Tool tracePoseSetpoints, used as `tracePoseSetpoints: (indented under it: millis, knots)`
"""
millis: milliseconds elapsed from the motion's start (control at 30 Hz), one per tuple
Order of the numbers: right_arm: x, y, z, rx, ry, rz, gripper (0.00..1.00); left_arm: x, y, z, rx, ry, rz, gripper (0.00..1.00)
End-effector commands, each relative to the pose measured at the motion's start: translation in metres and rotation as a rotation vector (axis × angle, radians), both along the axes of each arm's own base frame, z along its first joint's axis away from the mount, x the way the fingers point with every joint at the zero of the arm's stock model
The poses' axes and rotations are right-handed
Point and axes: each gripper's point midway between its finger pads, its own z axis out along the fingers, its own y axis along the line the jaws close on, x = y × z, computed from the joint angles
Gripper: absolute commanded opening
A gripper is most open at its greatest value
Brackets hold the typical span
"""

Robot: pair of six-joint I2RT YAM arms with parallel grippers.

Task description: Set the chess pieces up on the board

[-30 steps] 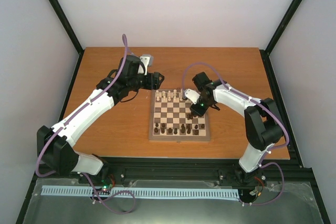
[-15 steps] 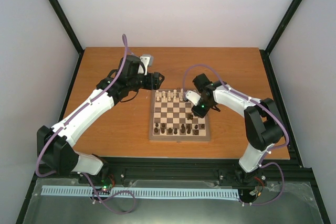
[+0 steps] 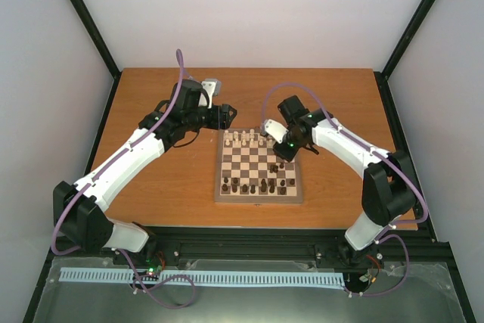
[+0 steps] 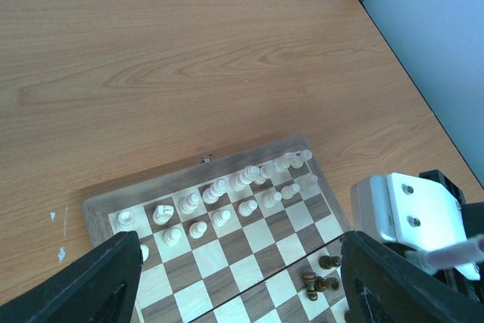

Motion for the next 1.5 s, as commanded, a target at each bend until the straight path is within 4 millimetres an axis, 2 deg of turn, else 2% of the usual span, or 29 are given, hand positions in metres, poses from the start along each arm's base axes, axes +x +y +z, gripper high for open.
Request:
tracePoseSetpoints:
  millis: [0, 67, 267, 367, 500, 633, 933, 1067, 1233, 1367, 1467]
  knots:
    - [-0.007, 0.022, 0.015, 0.036, -0.003, 0.067, 0.13, 0.006, 0.001, 0.024, -0.041, -0.056, 0.011, 0.75]
    - [-0.001, 0.02, 0.014, 0.012, -0.023, 0.046, 0.14, 0.007, 0.001, 0.024, -0.038, -0.058, 0.011, 0.75]
    - [0.01, -0.008, -0.003, -0.084, -0.045, -0.044, 0.15, 0.006, 0.0, 0.023, -0.041, -0.053, 0.007, 0.75]
    - [0.006, -0.013, -0.013, -0.086, -0.001, -0.056, 0.18, 0.007, 0.0, 0.023, -0.04, -0.051, 0.007, 0.75]
    - [-0.004, -0.01, -0.024, -0.067, 0.058, -0.036, 0.27, 0.006, 0.0, 0.023, -0.039, -0.052, 0.007, 0.75]
    - [-0.009, -0.01, -0.033, -0.076, 0.093, -0.033, 0.31, 0.007, 0.0, 0.022, -0.039, -0.051, 0.007, 0.75]
    - [-0.012, -0.015, -0.053, -0.119, 0.133, -0.036, 0.29, 0.006, 0.0, 0.024, -0.042, -0.054, 0.006, 0.75]
    - [-0.012, -0.015, -0.056, -0.122, 0.141, -0.034, 0.22, 0.006, 0.0, 0.024, -0.044, -0.054, 0.004, 0.75]
    - [-0.01, -0.015, -0.049, -0.117, 0.122, -0.033, 0.1, 0.006, 0.0, 0.025, -0.044, -0.055, 0.004, 0.75]
    - [0.001, -0.014, -0.023, -0.099, 0.041, -0.04, 0.07, 0.005, 0.0, 0.025, -0.045, -0.056, 0.003, 0.75]
    - [0.003, -0.005, -0.001, -0.044, 0.008, -0.023, 0.06, 0.005, 0.0, 0.026, -0.045, -0.057, 0.004, 0.75]
